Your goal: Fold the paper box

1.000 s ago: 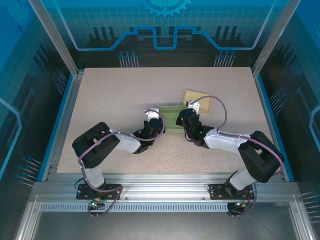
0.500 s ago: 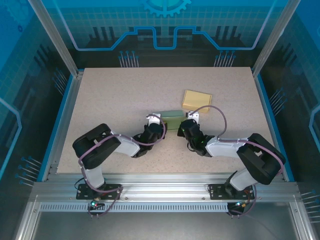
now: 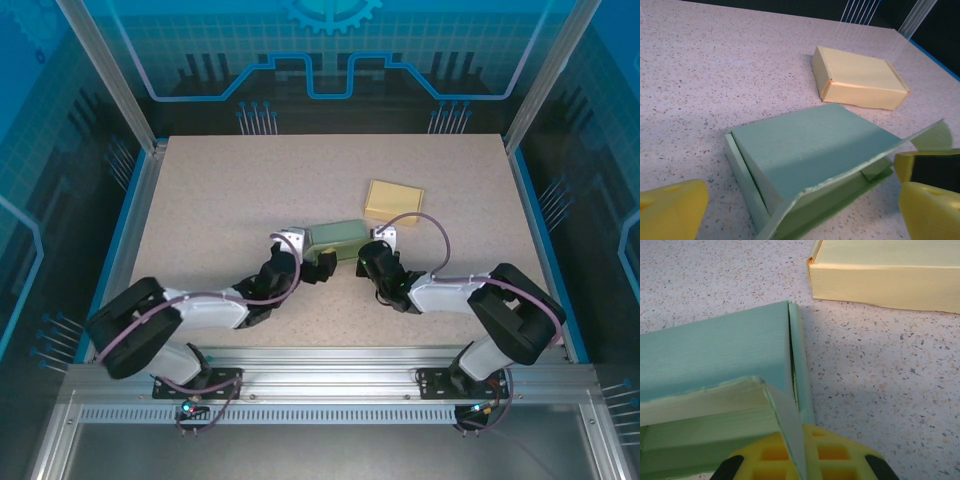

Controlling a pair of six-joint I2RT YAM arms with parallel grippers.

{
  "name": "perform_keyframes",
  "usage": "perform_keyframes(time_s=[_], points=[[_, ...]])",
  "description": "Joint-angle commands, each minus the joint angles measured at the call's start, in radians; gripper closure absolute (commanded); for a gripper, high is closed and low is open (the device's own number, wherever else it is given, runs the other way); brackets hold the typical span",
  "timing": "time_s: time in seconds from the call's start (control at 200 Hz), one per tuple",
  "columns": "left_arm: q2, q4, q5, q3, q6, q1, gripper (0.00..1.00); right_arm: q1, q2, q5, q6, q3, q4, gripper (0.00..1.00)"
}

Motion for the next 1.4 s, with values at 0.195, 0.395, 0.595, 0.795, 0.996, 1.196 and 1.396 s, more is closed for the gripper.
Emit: perform_keyframes(time_s=[0.195,0.395,0.595,0.795,0.996,1.196,1.396], points=[[-0.382,-0.431,0.042,-0.014,-0.110,-0.006,0.01,0.043,-0.050,0.034,-0.028,0.022,-0.079,0.65],[-0.466,-0.614,-0.017,0.099,-0.046,0.009,0.01,0.077,-0.139,0.060,-0.030,0.018,-0.182,0.43],[-0.373,-0.649,0.023,0.220,-0.008,0.086,0.01,0.122,-0.294,0.097,-0.030,0.022,-0.326,0.30],[-0.264,-0.621,0.167,0.299,-0.028,0.190,0.01,0.110,-0.496,0.068,-0.017,0.083,-0.570,0.00],[-0.120,-0.600,0.172,0.376,0.047,0.216,0.01,-0.056,-0.474,-0.107,-0.032,0.306,-0.807,0.00],[0.050,-0.621,0.171,0.454,0.074,0.221,0.01,-0.176,-0.265,-0.248,-0.103,0.486,-0.881,0.00],[0.164,-0.640,0.199,0.489,0.042,0.222,0.01,-0.209,-0.082,-0.317,-0.132,0.553,-0.863,0.00]])
